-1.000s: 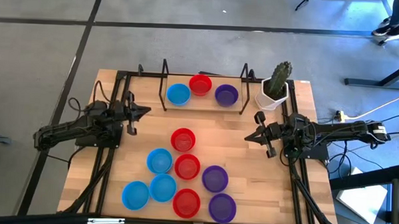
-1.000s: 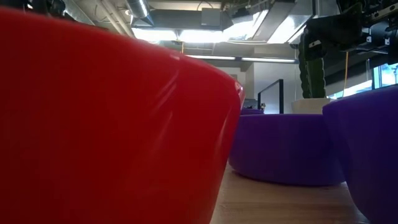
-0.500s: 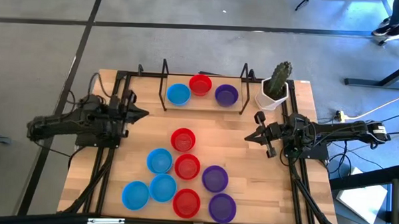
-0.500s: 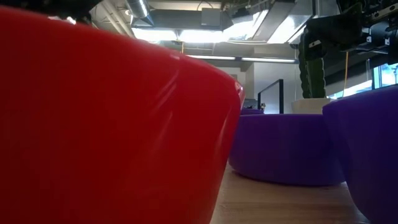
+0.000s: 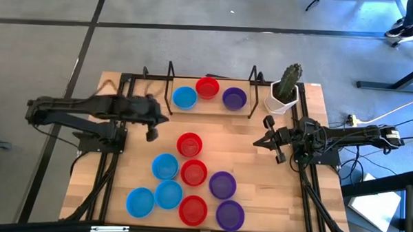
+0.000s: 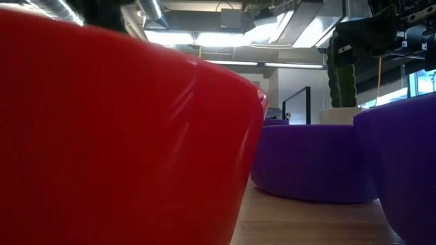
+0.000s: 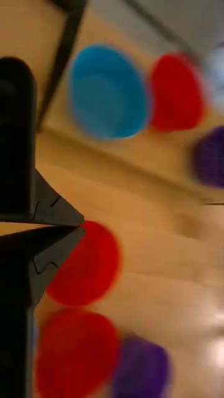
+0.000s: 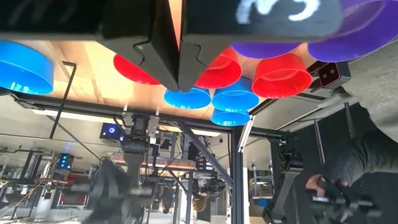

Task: Pick & Place Mini bowls
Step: Stack the blue bowl on top of the blue bowl on the shelf

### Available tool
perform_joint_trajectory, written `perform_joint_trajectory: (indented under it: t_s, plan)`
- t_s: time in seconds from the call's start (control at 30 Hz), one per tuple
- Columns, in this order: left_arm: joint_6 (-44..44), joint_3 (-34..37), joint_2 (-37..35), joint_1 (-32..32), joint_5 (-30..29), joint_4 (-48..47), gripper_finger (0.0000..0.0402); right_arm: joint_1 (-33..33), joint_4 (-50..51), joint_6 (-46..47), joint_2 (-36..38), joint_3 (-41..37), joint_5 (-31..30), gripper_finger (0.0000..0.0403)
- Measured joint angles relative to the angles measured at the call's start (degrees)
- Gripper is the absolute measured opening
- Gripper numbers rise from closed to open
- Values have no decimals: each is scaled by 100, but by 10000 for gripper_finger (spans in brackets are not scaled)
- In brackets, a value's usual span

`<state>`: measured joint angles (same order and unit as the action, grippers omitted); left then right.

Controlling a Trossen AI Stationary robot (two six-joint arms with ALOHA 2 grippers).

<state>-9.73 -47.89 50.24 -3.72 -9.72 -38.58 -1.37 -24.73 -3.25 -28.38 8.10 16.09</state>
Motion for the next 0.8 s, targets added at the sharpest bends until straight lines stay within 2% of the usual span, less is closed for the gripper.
perform_joint_trajectory:
  t_s: [0.13,0.27,0.6,0.8]
  plan:
    - [-437,-19,681,138,130,-675,30,0,5,41,0,0,1,10]
    - [-769,-19,1336,297,695,-1262,69,1,5,110,0,0,1,10]
    - [-705,-19,2468,979,843,-1236,204,1,-22,111,0,0,1,10]
    - [-704,-19,2760,1349,970,-817,245,0,-22,129,0,0,1,10]
